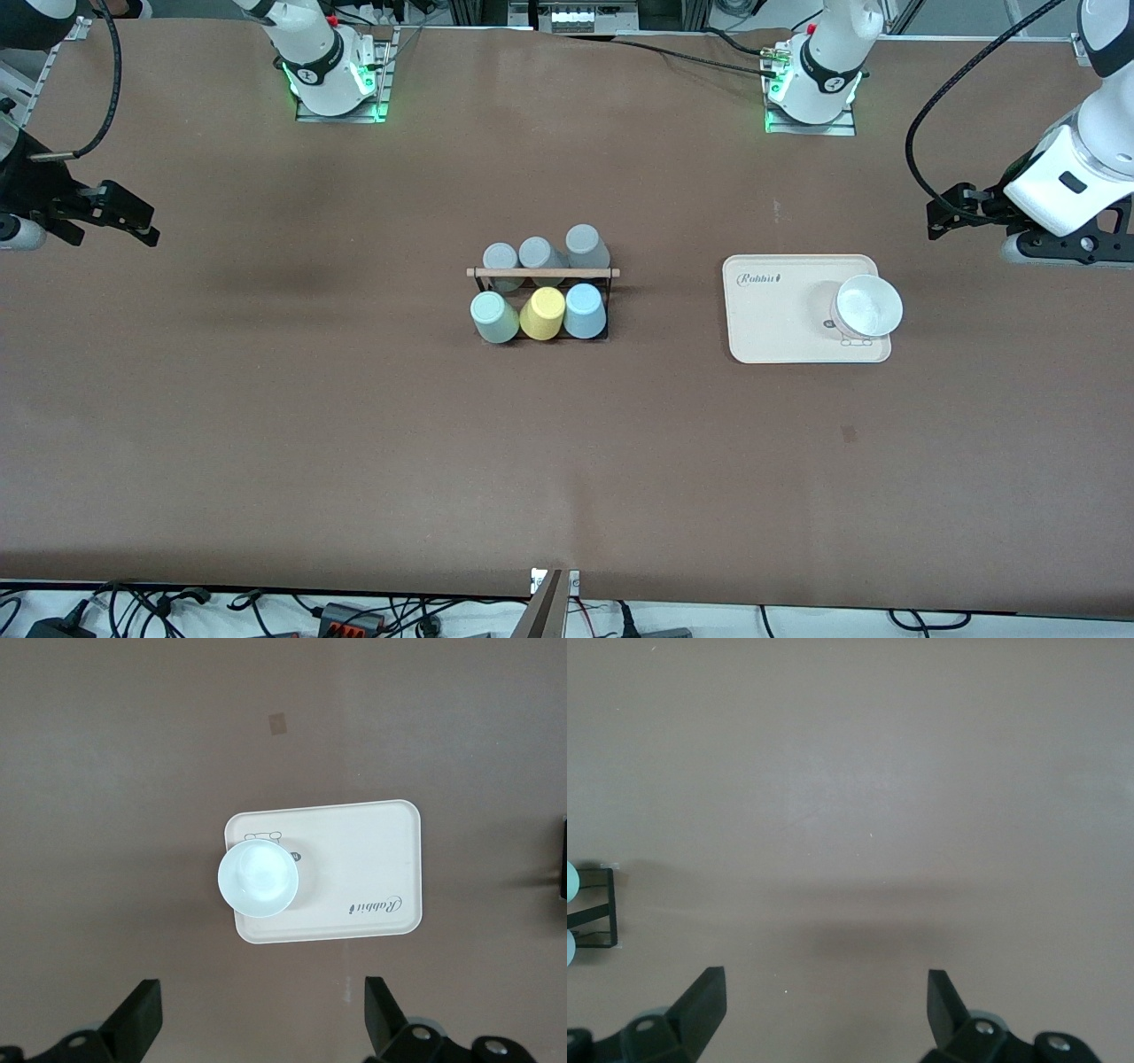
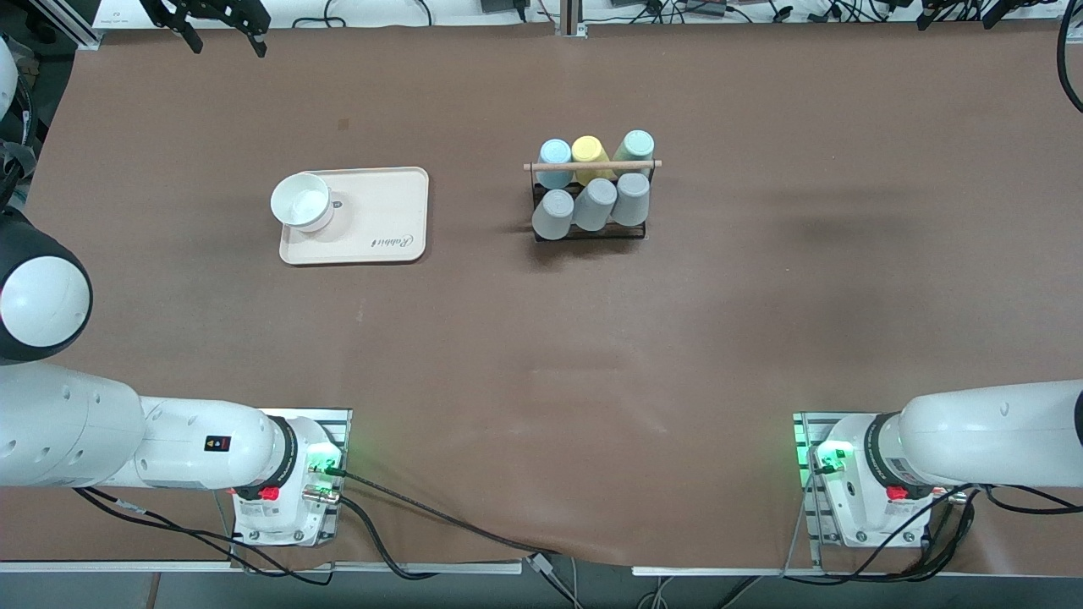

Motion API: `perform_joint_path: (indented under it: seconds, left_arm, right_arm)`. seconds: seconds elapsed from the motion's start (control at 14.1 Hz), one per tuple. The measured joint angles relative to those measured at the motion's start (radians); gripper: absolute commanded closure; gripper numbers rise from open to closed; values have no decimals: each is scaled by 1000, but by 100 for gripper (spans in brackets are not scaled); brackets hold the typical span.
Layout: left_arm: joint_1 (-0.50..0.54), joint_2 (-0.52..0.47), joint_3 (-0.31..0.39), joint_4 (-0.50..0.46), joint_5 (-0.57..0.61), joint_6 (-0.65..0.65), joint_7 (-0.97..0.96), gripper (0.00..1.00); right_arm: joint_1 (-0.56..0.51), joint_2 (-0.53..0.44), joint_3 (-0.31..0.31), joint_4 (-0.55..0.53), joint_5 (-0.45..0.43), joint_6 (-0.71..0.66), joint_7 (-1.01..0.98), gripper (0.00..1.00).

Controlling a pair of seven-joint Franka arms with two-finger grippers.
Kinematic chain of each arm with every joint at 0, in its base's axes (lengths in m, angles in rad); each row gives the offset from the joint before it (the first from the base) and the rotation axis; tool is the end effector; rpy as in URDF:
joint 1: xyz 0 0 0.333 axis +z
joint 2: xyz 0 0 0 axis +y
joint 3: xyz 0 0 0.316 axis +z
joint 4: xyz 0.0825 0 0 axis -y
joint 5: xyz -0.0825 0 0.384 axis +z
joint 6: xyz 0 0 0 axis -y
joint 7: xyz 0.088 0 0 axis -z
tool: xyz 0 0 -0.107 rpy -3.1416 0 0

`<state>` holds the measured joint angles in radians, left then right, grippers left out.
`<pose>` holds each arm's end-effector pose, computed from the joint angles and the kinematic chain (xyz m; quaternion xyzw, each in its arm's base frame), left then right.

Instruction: Hang scattered cups on rack with three cups

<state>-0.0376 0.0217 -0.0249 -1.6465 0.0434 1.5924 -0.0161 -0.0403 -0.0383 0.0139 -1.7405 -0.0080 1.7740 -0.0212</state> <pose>0.5584 -0.0302 0.5786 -0.9988 0.0245 0.0370 0.0229 0.5571 -0.0153 0.5830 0.9993 -0.0019 0.0358 0.0051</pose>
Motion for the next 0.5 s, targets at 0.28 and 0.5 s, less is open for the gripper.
perform_joint_path:
  seconds: [0.28, 0.5]
  left_arm:
    - [0, 0, 0, 0, 0, 0, 0, 0]
    - [0, 0, 0, 0, 0, 0, 0, 0]
  right_arm:
    - [0, 0, 1, 0, 0, -16, 0, 0]
    - [0, 0, 1, 0, 0, -21, 0, 0]
